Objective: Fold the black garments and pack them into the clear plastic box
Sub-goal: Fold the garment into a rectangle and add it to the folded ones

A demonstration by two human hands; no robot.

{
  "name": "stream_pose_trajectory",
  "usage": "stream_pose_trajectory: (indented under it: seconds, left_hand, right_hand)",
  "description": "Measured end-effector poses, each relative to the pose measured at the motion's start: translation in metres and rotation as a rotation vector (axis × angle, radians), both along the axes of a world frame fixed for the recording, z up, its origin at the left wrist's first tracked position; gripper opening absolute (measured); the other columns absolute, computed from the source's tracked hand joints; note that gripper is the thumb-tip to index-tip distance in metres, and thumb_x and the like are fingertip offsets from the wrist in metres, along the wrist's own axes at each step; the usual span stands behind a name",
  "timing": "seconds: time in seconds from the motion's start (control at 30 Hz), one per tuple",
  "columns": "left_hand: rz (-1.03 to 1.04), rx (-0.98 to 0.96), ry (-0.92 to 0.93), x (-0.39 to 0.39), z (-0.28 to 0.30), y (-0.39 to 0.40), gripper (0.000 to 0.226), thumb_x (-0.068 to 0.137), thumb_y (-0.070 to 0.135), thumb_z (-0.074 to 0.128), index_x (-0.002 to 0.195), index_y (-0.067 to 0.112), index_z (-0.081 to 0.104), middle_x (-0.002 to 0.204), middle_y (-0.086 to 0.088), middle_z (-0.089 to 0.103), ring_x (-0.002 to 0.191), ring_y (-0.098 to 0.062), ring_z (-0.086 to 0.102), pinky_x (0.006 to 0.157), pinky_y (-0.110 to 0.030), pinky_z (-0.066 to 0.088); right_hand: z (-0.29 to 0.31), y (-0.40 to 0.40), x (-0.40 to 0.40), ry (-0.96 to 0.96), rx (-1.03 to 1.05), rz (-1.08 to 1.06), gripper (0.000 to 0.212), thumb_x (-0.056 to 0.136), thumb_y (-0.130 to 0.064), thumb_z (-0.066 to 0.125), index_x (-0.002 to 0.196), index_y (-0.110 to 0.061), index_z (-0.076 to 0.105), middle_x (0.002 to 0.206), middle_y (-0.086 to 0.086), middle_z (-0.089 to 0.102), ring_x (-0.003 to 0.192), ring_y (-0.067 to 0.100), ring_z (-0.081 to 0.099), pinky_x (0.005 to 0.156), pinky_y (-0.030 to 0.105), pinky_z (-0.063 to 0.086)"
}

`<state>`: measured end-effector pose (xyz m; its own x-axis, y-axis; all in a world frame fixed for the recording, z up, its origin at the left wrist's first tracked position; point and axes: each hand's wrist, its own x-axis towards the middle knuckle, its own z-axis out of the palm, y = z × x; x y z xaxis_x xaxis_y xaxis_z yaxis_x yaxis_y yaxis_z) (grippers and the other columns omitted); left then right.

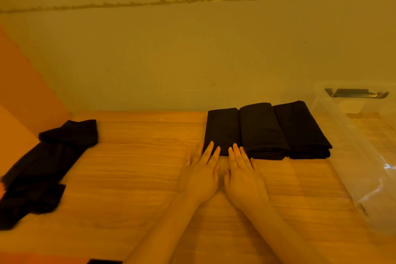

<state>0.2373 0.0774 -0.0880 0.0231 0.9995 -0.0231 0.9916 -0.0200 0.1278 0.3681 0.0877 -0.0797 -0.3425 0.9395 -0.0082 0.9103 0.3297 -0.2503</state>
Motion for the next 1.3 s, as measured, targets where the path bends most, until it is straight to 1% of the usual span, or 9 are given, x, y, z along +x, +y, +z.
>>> stream_pose_trajectory:
  seconds: [0.1, 0.27, 0.47, 0.57, 0.67, 0.73, 0.87, 1.1, 1.3]
  left_hand:
    - [0.006, 0.006, -0.016, 0.002, -0.002, -0.005, 0.071, 0.081, 0.053, -0.012, 0.147, 0.031, -0.005, 0.157, 0.003, -0.011, 0.138, -0.015, -0.02, 0.108, -0.04, -0.012]
    - [0.126, -0.049, -0.032, 0.0, -0.003, -0.016, 0.059, 0.099, 0.046, 0.016, 0.148, 0.024, -0.007, 0.157, -0.004, -0.011, 0.143, -0.02, -0.015, 0.111, -0.038, -0.012]
    - [0.076, -0.057, -0.069, -0.016, 0.008, -0.038, 0.1, 0.059, 0.061, -0.025, 0.149, 0.026, -0.001, 0.158, -0.002, -0.005, 0.143, -0.018, -0.012, 0.112, -0.039, -0.011]
    - [0.188, 0.037, -0.059, -0.066, 0.012, -0.069, 0.087, 0.074, 0.062, -0.023, 0.15, 0.029, 0.004, 0.158, 0.001, 0.0, 0.143, -0.017, -0.009, 0.114, -0.041, -0.005]
    - [0.374, 0.209, -0.113, -0.136, 0.019, -0.098, 0.07, 0.086, 0.055, 0.007, 0.149, 0.025, 0.019, 0.156, -0.002, 0.012, 0.145, -0.023, 0.007, 0.116, -0.043, 0.003]
    - [0.522, 0.31, -0.036, -0.186, 0.027, -0.111, 0.061, 0.093, 0.042, 0.031, 0.148, 0.016, 0.022, 0.156, -0.007, 0.014, 0.145, -0.028, 0.008, 0.115, -0.043, -0.001]
    - [0.741, 0.369, -0.013, -0.265, 0.04, -0.123, 0.065, 0.096, 0.035, 0.042, 0.148, 0.005, 0.016, 0.156, -0.015, 0.012, 0.144, -0.031, 0.007, 0.116, -0.048, 0.01]
    - [0.714, 0.282, -0.2, -0.317, 0.048, -0.061, 0.078, 0.09, 0.046, 0.053, 0.149, 0.013, 0.015, 0.155, -0.017, 0.014, 0.143, -0.032, 0.015, 0.113, -0.045, 0.021]
    - [0.803, 0.526, -0.404, -0.322, 0.042, -0.044, 0.032, 0.091, 0.016, 0.058, 0.121, 0.005, 0.061, 0.122, -0.015, 0.061, 0.111, -0.029, 0.057, 0.09, -0.032, 0.042]
  right_hand:
    - [0.001, -0.001, 0.0, 0.012, 0.025, 0.022, 0.059, 0.099, -0.039, 0.02, 0.144, -0.02, -0.013, 0.156, 0.001, -0.012, 0.14, 0.011, -0.015, 0.116, 0.035, 0.001]
    - [-0.001, 0.0, -0.001, -0.011, 0.011, 0.087, 0.056, 0.1, -0.037, 0.02, 0.146, -0.021, -0.008, 0.156, -0.001, -0.011, 0.13, 0.005, -0.021, 0.115, 0.033, 0.0]
    - [0.003, -0.008, 0.002, 0.074, 0.075, 0.156, 0.053, 0.1, -0.033, 0.026, 0.14, -0.024, -0.008, 0.155, -0.004, -0.005, 0.132, 0.004, -0.015, 0.108, 0.022, -0.004]
    - [0.008, -0.016, -0.013, 0.101, 0.072, 0.279, 0.048, 0.097, -0.046, 0.016, 0.136, -0.027, -0.007, 0.148, -0.011, -0.006, 0.136, 0.004, -0.007, 0.106, 0.018, -0.003]
    - [0.009, -0.024, -0.057, 0.017, -0.002, 0.455, 0.098, 0.062, -0.073, -0.031, 0.142, -0.021, -0.006, 0.14, -0.014, -0.011, 0.132, 0.001, -0.009, 0.107, 0.021, -0.007]
    - [0.005, -0.024, -0.093, -0.033, -0.033, 0.539, 0.123, 0.046, -0.071, -0.041, 0.147, -0.019, 0.002, 0.14, -0.013, -0.01, 0.141, 0.009, -0.004, 0.108, 0.027, -0.007]
    - [0.001, -0.02, -0.163, -0.066, -0.047, 0.601, 0.122, 0.045, -0.069, -0.036, 0.149, -0.017, 0.003, 0.157, 0.001, -0.001, 0.145, 0.018, -0.002, 0.114, 0.035, -0.004]
    - [0.009, -0.005, -0.228, -0.12, -0.073, 0.636, 0.094, 0.07, -0.07, -0.016, 0.148, -0.019, -0.004, 0.157, 0.0, -0.007, 0.144, 0.016, -0.006, 0.115, 0.039, -0.005]
    - [0.007, 0.002, -0.231, -0.118, -0.075, 0.608, 0.07, 0.092, -0.06, 0.01, 0.149, -0.022, 0.001, 0.157, -0.002, -0.003, 0.144, 0.014, -0.004, 0.115, 0.038, -0.004]
